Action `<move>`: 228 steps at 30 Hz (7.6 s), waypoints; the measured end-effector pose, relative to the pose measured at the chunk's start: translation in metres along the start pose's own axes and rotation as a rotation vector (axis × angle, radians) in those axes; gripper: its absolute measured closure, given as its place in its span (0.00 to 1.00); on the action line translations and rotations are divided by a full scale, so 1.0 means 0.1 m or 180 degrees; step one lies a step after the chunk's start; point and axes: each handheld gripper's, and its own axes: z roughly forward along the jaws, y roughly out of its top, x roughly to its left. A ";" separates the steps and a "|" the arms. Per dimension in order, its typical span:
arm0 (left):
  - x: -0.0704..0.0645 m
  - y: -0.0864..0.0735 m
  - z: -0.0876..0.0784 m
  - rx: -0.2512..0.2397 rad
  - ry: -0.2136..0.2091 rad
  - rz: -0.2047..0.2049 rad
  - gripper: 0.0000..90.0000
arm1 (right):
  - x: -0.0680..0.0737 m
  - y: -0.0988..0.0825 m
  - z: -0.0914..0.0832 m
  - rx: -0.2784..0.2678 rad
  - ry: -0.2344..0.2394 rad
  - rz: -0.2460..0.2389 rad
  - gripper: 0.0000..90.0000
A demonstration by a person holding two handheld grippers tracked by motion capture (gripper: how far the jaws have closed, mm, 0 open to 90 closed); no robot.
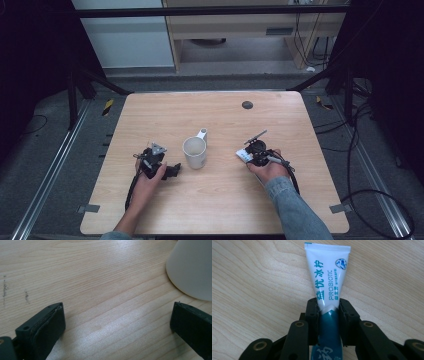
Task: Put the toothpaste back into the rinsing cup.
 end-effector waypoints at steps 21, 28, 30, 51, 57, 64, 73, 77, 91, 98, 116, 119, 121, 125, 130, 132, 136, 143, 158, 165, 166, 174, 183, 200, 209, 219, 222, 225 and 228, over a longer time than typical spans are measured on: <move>0.00 0.00 0.00 -0.0001 0.0000 0.0000 0.00 | -0.05 -0.02 -0.08 -0.0107 0.0120 0.0068 0.88; 0.00 0.00 0.00 0.0000 0.0000 0.0000 0.00 | -0.11 -0.03 -0.13 -0.0129 0.0140 0.0145 0.88; 0.00 0.00 0.00 0.0001 0.0000 0.0001 0.00 | -0.13 -0.03 -0.14 -0.0131 0.0141 0.0155 0.88; 0.00 0.00 0.00 0.0000 0.0000 0.0000 0.00 | -0.33 0.06 -0.52 -0.0346 0.0053 0.0205 0.89; 0.00 0.00 0.00 0.0000 0.0000 0.0000 0.00 | -0.44 0.16 -0.66 -0.0528 -0.0014 0.0214 0.89; 0.00 0.00 0.00 0.0000 0.0000 0.0001 0.00 | -0.54 0.24 -0.70 -0.0690 -0.0070 0.0293 0.89; 0.00 0.00 0.00 0.0000 0.0000 0.0000 0.00 | -0.62 0.31 -0.67 -0.1005 -0.0224 0.0351 0.89; 0.00 0.00 0.00 0.0000 0.0000 0.0000 0.00 | -0.60 0.34 -0.66 -0.1135 -0.0265 0.0339 0.89; 0.00 0.00 0.00 -0.0005 -0.0001 -0.0006 0.00 | -0.42 0.45 -0.72 -0.1655 -0.0371 0.0314 0.89; 0.00 0.00 0.00 -0.0006 0.0000 -0.0005 0.00 | -0.33 0.53 -0.74 -0.1896 -0.0300 0.0319 0.89; 0.00 0.00 0.00 -0.0008 -0.0002 -0.0004 0.00 | -0.13 0.71 -0.71 -0.2164 -0.0240 0.0363 0.89; 0.00 0.00 0.00 -0.0008 -0.0002 -0.0005 0.00 | -0.10 0.72 -0.71 -0.2200 -0.0239 0.0364 0.89; 0.00 0.00 0.00 -0.0010 -0.0002 -0.0009 0.00 | -0.03 0.75 -0.73 -0.2257 -0.0219 0.0352 0.89; 0.00 0.00 0.00 -0.0009 -0.0001 -0.0009 0.00 | 0.09 0.77 -0.75 -0.2338 -0.0175 0.0356 0.89; 0.00 0.00 0.00 -0.0003 -0.0001 -0.0003 0.00 | 0.26 0.84 -0.79 -0.2458 -0.0120 0.0300 0.89; 0.00 0.00 0.00 -0.0002 -0.0001 -0.0002 0.00 | 0.31 0.87 -0.81 -0.2500 -0.0095 0.0296 0.89; 0.00 0.00 0.00 -0.0001 0.0000 -0.0002 0.00 | 0.41 0.91 -0.84 -0.2569 -0.0063 0.0254 0.89; 0.00 0.00 0.00 -0.0013 0.0001 -0.0013 0.00 | 0.61 0.98 -0.92 -0.2692 -0.0028 0.0145 0.89; 0.00 0.00 0.01 -0.0019 0.0005 -0.0009 0.00 | 0.77 1.06 -1.02 -0.2887 0.0076 0.0111 0.89; 0.00 0.00 0.01 -0.0031 0.0007 -0.0022 0.00 | 0.85 1.07 -1.09 -0.2967 0.0121 0.0079 0.89; -0.01 0.00 0.01 -0.0030 0.0007 -0.0023 0.00 | 0.86 1.07 -1.10 -0.2977 0.0125 0.0080 0.89; 0.00 0.00 0.01 -0.0031 0.0007 -0.0022 0.00 | 0.88 1.06 -1.11 -0.3001 0.0138 0.0066 0.89; 0.00 0.00 0.01 -0.0030 0.0007 -0.0022 0.00 | 0.94 1.07 -1.11 -0.3052 0.0173 0.0080 0.89; 0.00 0.00 0.01 -0.0028 0.0008 -0.0022 0.00 | 1.12 1.04 -1.12 -0.3118 0.0275 0.0079 0.89; 0.00 0.00 0.01 -0.0020 0.0007 -0.0013 0.00 | 1.25 1.01 -1.06 -0.3097 0.0343 0.0034 0.89; 0.00 0.00 0.01 -0.0020 0.0005 -0.0013 0.00 | 1.31 0.95 -0.91 -0.3008 0.0363 0.0029 0.89; 0.00 0.00 0.01 -0.0017 0.0003 -0.0011 0.00 | 1.31 0.92 -0.84 -0.2977 0.0359 0.0044 0.89; 0.00 0.00 0.00 -0.0009 0.0002 0.0001 0.00 | 1.31 0.89 -0.78 -0.2956 0.0335 0.0025 0.89; 0.00 0.00 0.00 -0.0009 0.0003 0.0003 0.00 | 1.31 0.87 -0.70 -0.2910 0.0350 0.0047 0.89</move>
